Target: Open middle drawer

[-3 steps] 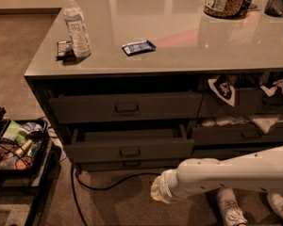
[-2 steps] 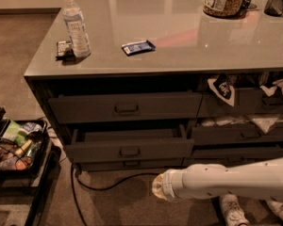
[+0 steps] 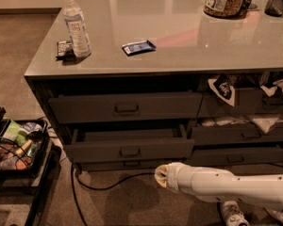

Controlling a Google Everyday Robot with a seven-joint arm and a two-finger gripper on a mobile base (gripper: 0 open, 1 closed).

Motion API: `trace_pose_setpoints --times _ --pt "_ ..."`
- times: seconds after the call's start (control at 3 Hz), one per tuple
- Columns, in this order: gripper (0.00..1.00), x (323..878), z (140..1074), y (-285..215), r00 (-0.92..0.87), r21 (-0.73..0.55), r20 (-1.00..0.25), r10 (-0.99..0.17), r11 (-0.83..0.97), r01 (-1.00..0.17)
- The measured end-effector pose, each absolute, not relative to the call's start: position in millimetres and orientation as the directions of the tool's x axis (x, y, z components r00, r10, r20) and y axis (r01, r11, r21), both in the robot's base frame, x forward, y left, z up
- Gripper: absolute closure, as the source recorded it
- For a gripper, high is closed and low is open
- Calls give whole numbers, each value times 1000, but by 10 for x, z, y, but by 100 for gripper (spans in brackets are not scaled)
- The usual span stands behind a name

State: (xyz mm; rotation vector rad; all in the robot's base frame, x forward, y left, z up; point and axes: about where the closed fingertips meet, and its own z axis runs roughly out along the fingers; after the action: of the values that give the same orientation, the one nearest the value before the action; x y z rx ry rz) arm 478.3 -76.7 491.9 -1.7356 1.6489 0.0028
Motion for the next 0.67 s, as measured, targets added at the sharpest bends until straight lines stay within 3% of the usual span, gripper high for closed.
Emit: trace_pose_setpoints --times 0.67 --pt "100 5372 4913 -809 214 -547 -477 -853 97 -832"
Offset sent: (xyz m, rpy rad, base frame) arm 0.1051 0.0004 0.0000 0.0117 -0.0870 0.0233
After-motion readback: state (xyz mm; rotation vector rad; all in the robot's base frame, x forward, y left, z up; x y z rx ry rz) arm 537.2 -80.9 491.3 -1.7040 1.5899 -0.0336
